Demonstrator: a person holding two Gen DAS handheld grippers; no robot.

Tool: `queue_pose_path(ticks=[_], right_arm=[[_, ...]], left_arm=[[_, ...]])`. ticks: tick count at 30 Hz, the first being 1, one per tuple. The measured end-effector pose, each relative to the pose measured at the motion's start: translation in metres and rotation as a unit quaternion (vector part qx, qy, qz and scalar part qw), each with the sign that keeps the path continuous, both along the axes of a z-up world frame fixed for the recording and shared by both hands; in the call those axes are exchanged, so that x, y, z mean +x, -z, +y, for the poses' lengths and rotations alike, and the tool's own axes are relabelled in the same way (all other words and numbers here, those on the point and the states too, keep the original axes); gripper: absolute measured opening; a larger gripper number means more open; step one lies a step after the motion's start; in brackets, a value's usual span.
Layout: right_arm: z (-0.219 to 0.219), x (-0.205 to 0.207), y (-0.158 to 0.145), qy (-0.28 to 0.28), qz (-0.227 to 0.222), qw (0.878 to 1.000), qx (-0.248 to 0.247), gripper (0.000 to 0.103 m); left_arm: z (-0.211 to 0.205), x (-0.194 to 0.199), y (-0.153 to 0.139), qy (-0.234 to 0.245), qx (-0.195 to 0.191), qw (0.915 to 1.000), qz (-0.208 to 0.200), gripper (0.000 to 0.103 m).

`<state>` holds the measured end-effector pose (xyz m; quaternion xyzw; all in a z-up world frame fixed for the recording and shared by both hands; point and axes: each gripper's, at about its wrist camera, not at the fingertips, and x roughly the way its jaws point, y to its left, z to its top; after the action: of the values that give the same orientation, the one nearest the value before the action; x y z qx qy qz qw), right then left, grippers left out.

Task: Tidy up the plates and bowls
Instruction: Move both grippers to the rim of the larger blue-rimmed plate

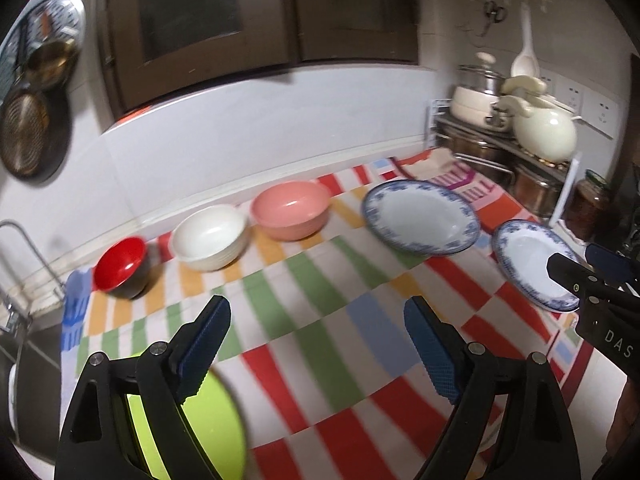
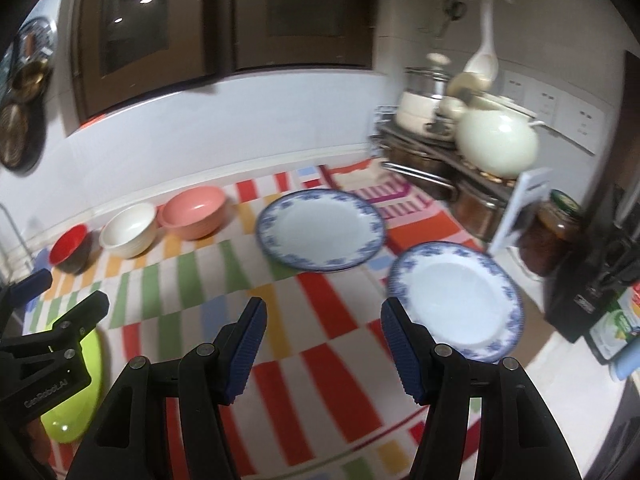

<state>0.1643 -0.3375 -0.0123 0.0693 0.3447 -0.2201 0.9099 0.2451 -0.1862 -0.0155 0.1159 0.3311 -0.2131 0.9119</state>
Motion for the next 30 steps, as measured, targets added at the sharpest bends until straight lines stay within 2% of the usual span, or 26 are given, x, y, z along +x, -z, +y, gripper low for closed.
queue_pose_path(ticks=[7, 18, 30], right_arm=[[-0.046, -0.024, -0.006, 0.058, -0.009, 0.998, -0.018, 0.060], [-0.111, -0.050, -0.002, 0.139, -0.017, 0.990, -0.016, 0.060], [-0.175, -0.056, 0.025, 0.200, -0.010, 0.980, 0.008, 0.060]], left_arm=[[-0.054, -0.002, -0.001, 0.052, 0.004, 0.9986, 0.000, 0.089], [-0.133, -0.002, 0.003, 0.119, 0.013, 0.9928, -0.001, 0.089], [-0.214, 0.009, 0.025, 0.170, 0.023, 0.9852, 0.009, 0.089]])
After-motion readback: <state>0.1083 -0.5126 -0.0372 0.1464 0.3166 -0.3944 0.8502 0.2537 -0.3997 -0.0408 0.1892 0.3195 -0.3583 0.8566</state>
